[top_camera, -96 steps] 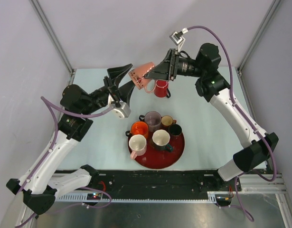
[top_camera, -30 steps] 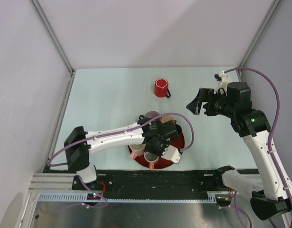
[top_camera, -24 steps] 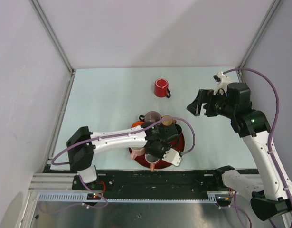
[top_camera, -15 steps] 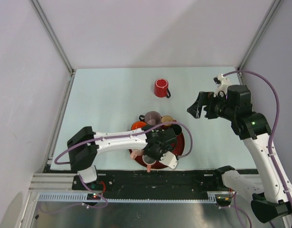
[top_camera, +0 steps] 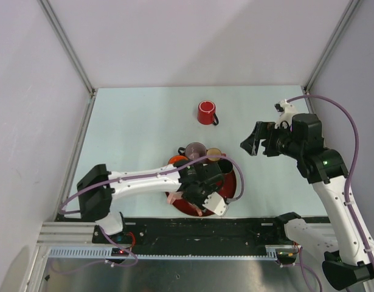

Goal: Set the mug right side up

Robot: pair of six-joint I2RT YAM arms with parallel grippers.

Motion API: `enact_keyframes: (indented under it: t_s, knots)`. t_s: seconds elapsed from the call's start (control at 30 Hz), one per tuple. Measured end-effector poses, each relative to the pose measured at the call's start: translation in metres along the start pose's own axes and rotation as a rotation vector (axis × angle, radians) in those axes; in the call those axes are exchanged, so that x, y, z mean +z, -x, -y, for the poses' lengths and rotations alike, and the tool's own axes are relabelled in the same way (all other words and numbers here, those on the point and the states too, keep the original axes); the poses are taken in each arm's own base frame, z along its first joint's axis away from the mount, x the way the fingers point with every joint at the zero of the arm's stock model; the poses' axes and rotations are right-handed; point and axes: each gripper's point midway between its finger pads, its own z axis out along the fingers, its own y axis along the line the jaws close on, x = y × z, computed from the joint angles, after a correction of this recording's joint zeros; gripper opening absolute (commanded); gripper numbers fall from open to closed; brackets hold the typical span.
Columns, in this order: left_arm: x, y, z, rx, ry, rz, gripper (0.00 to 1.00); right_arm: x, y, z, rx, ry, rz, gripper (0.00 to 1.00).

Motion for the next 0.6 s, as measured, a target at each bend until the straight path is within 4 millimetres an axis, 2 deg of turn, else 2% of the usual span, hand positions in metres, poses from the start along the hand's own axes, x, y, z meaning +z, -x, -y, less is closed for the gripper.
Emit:
enact_keyframes:
  t_s: [0.2, 0.33, 0.47, 0.6]
  knots:
    - [-0.032, 0.004, -0.008, 0.005, 0.082, 0.044, 0.61, 0.004, 0.002, 0.0, 0.007, 0.0, 0.0, 1.0]
    - [-0.066, 0.012, -0.016, 0.0, 0.152, 0.093, 0.62, 0.019, 0.007, 0.003, -0.004, 0.006, -0.008, 0.99]
    - [-0.105, 0.012, -0.026, -0.048, 0.232, 0.156, 0.67, 0.056, 0.011, 0.01, -0.08, 0.033, -0.048, 0.99]
    - [-0.15, -0.006, -0.05, -0.22, 0.327, 0.242, 0.71, 0.106, 0.007, 0.032, -0.185, 0.024, -0.123, 0.99]
